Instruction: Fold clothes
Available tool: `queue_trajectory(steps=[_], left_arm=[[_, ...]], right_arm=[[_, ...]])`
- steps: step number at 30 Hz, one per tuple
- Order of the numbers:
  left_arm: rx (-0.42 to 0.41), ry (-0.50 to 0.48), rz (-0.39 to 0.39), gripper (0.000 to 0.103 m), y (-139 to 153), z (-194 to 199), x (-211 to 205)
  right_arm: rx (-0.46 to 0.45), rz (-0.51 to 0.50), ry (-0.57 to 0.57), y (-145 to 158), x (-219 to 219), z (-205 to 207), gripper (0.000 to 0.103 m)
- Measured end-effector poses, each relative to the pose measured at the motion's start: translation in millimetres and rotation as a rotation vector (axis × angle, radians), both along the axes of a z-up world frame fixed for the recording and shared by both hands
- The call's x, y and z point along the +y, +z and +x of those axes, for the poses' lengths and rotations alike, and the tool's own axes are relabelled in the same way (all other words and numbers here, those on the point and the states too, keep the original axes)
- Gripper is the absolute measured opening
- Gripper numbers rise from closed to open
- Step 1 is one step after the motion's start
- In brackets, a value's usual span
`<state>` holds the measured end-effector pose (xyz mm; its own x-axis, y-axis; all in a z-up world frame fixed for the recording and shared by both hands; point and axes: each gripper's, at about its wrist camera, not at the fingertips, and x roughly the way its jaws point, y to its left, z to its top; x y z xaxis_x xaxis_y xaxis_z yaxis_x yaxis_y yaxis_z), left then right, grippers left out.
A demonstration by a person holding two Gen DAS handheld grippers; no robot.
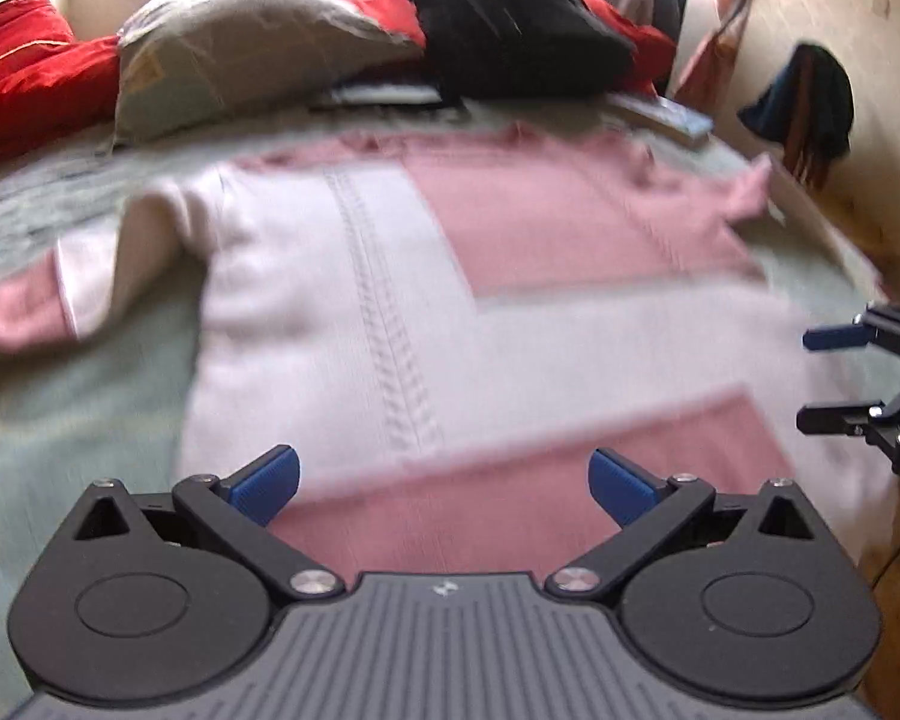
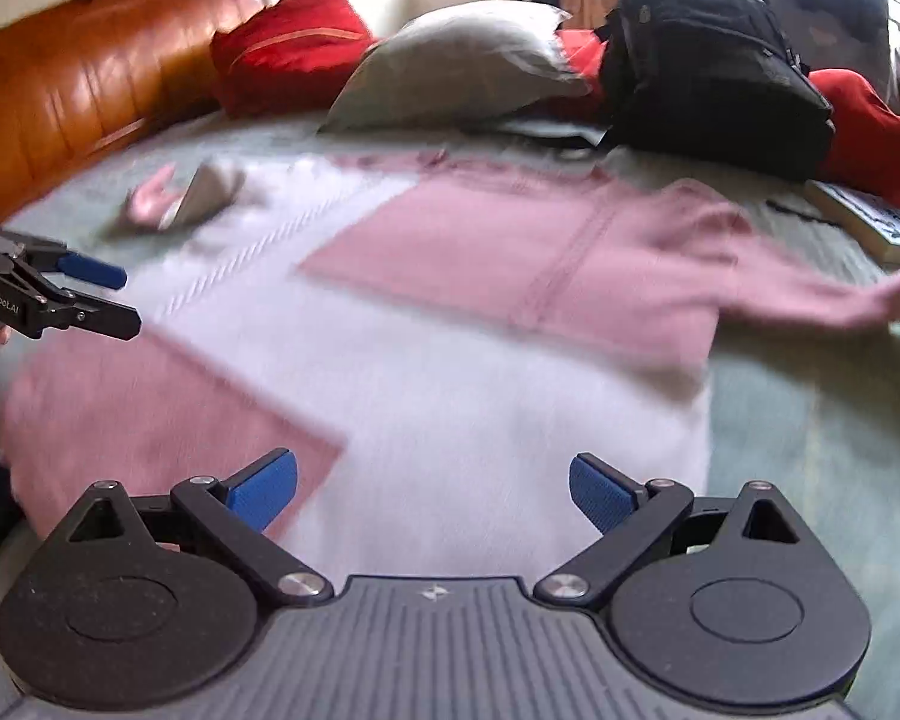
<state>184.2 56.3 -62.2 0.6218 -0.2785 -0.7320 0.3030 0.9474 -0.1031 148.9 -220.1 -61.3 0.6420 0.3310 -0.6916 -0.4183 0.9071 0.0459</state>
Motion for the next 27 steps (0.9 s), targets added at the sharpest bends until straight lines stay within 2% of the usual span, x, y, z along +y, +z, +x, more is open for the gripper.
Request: queue_trajectory(steps=[5, 11, 19, 22, 27], left_arm=[[-0.016, -0.033, 0.077, 0.102, -18, -33, -2], [0.004, -0.011, 0.040, 0.102, -18, -30, 4], [-0.040, -0.028, 0.017, 0.102, -23, -38, 8], [-0.051, -0.029, 0.021, 0.102, -22, -44, 10], [-0.069, -0.015, 0.012, 0.102, -22, -53, 14]], right_arm=[[-0.013, -0.034, -0.045, -17, -6, -37, 0.103], [0.019, -0.040, -0.127, -1, -14, -51, 0.103], [-0.001, 0.009, -0.191, 34, -2, -51, 0.103], [0.021, 0.010, -0.196, 27, 16, -42, 0.103], [0.054, -0.051, -0.182, -1, 40, -39, 0.103]])
